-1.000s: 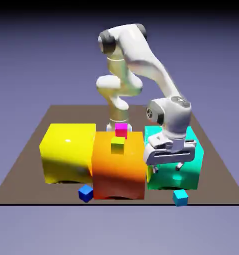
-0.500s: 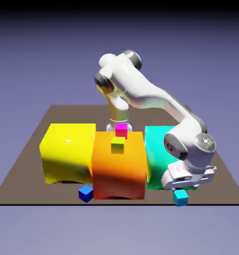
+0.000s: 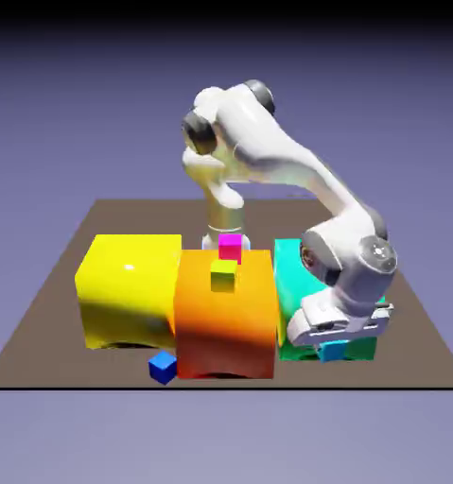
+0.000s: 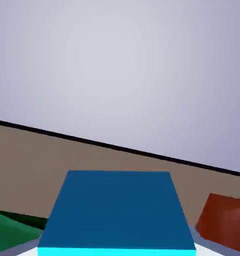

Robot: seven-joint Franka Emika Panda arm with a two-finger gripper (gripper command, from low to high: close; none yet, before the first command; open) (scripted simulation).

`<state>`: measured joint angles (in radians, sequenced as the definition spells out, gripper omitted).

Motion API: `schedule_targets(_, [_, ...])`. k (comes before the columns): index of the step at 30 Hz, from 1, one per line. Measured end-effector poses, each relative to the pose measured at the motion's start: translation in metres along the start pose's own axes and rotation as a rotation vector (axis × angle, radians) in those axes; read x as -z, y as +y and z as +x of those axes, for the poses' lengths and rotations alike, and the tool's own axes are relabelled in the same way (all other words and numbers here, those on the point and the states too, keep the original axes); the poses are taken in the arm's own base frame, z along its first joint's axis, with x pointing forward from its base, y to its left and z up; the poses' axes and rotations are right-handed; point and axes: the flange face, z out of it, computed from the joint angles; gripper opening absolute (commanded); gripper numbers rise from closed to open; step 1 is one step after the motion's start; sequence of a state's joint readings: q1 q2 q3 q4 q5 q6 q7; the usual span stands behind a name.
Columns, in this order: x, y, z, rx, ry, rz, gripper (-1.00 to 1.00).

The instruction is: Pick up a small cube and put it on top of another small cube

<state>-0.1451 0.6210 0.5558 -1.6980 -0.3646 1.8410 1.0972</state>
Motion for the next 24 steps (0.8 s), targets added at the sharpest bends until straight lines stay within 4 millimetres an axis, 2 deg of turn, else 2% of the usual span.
schedule_targets(7, [0.066,0.092,0.018,-0.039,0.006,0.007,-1.00])
schedule_targets(11, [0.100,0.158,0.020,-0.093,-0.024,0.038,-1.00])
schedule_targets(16, [0.138,0.248,0.013,-0.152,-0.079,0.139,-1.00])
schedule_targets(17, [0.140,0.263,0.011,-0.168,-0.095,0.154,-1.00])
schedule_targets(18, [0.128,0.270,0.017,-0.215,-0.122,0.126,-1.00])
schedule_targets(19, [0.128,0.270,0.017,-0.216,-0.122,0.126,-1.00])
schedule_targets(21, [0.103,0.249,0.008,-0.184,-0.113,0.119,-1.00])
schedule_targets(23, [0.075,0.245,0.007,-0.186,-0.113,0.119,-1.00])
schedule_targets(24, [0.062,0.250,0.011,-0.201,-0.118,0.123,1.00])
